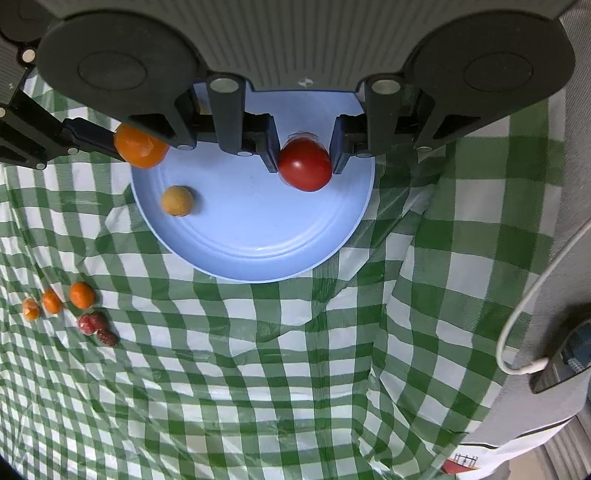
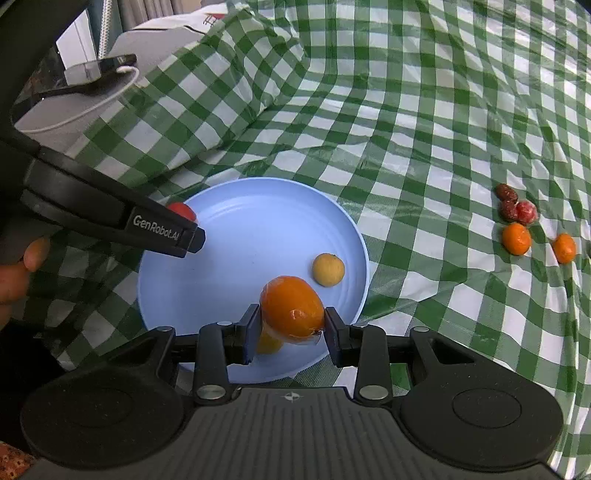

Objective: Organize fruits
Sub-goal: 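Carry the tomato and tangerine over the blue plate with both grippers, then open both grippers to release the tomato and tangerine onto the plate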

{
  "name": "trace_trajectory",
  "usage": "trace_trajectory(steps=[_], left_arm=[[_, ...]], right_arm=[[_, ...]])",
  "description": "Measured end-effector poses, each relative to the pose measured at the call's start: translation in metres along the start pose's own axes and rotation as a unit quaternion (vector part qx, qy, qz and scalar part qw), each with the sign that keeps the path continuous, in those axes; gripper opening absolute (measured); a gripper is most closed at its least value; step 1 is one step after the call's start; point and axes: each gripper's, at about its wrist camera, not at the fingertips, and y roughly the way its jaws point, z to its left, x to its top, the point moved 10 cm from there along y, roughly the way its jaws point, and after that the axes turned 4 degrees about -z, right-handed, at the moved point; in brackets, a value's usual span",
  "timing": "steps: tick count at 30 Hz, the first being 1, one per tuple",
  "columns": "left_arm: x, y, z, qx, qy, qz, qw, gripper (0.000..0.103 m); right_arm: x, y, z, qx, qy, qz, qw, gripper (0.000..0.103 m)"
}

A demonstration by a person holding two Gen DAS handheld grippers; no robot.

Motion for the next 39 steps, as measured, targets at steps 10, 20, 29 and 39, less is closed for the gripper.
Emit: trace_trajectory(steps=[10, 20, 29, 39], left_arm=[[0.010, -0.005, 0.006, 0.011, 0.002, -0.034, 0.9994, 0.102], [-0.016, -0.059, 0.013, 0.052, 0.023, -0.022, 0.9981, 0.103], [-0.042, -0.109, 0.024, 0.061, -0.008, -0.042, 0.9972, 0.103], [-0.060, -0.138, 0.021, 0.057, -0.018, -0.066, 0.9960, 0.103]], right_arm=[[0.010, 0.006, -0.001, 0.009, -0.010, -0.002, 1.000, 0.074], [0.002, -0.054, 0.002, 0.000, 0.027, -0.010, 1.000, 0.096], [-0.005, -0.103, 0.010, -0.028, 0.038, -0.051, 0.998, 0.098], [-0.009, -0.135, 0.022, -0.035, 0.019, -0.084, 0.996, 0.099]])
